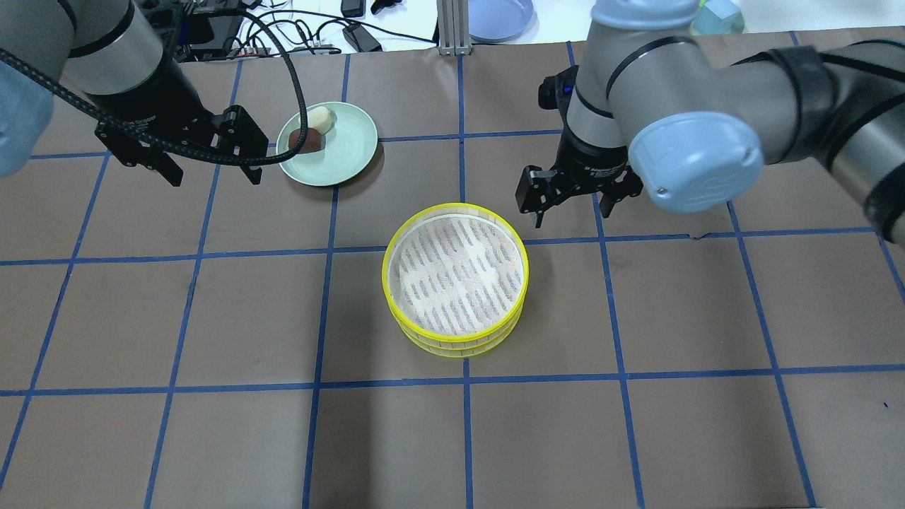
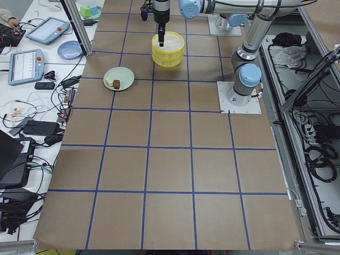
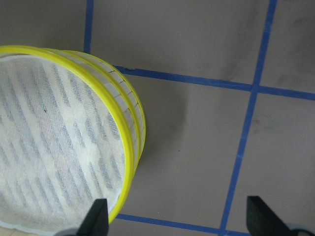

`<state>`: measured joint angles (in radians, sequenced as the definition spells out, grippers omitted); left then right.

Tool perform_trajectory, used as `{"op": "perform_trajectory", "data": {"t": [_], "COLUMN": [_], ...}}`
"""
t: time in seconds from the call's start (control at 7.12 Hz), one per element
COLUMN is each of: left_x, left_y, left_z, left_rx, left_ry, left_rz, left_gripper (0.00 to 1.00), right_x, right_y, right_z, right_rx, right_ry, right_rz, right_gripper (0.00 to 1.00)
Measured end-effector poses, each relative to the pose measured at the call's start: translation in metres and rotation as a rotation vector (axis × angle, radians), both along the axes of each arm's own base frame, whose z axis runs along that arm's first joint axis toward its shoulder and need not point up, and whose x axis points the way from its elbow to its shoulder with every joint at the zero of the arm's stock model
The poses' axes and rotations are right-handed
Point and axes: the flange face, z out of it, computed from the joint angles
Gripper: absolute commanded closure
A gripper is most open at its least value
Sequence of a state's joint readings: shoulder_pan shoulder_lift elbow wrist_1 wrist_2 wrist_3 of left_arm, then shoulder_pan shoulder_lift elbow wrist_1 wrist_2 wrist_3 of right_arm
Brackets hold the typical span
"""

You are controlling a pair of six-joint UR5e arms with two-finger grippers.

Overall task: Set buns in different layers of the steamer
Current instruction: 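Move the right gripper to the rim of the top steamer tier, then lift the top tier aside with right gripper while left reaches toward plate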

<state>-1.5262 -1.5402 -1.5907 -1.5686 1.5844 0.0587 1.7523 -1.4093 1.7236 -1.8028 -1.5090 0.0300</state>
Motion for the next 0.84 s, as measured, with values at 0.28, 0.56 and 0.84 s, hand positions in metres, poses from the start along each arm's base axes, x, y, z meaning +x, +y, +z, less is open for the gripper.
{"op": "perform_trajectory", "data": {"t": [0.28, 0.56, 0.84], "left_x": [0.003, 0.017, 0.033], "left_y": [-0.007, -0.033, -0.08], "left_z": [-0.005, -0.018, -0.043], "left_rx": [-0.003, -0.053, -0.169], "left_ry": [0.001, -0.003, -0.024], "left_rz": [0.003, -0.007, -0.074], "left_gripper": [0.0, 0.0, 0.0], "right_x": [0.019, 0.022, 0.024], "right_y": [-0.007, -0.008, -0.009], "right_z": [-0.048, -0.077, -0.083], "right_rx": [0.054, 0.112, 0.124], "right_ry": [0.005, 0.009, 0.0], "right_rz": [0.004, 0.002, 0.006], "right_gripper": [0.41, 0.8, 0.99]}}
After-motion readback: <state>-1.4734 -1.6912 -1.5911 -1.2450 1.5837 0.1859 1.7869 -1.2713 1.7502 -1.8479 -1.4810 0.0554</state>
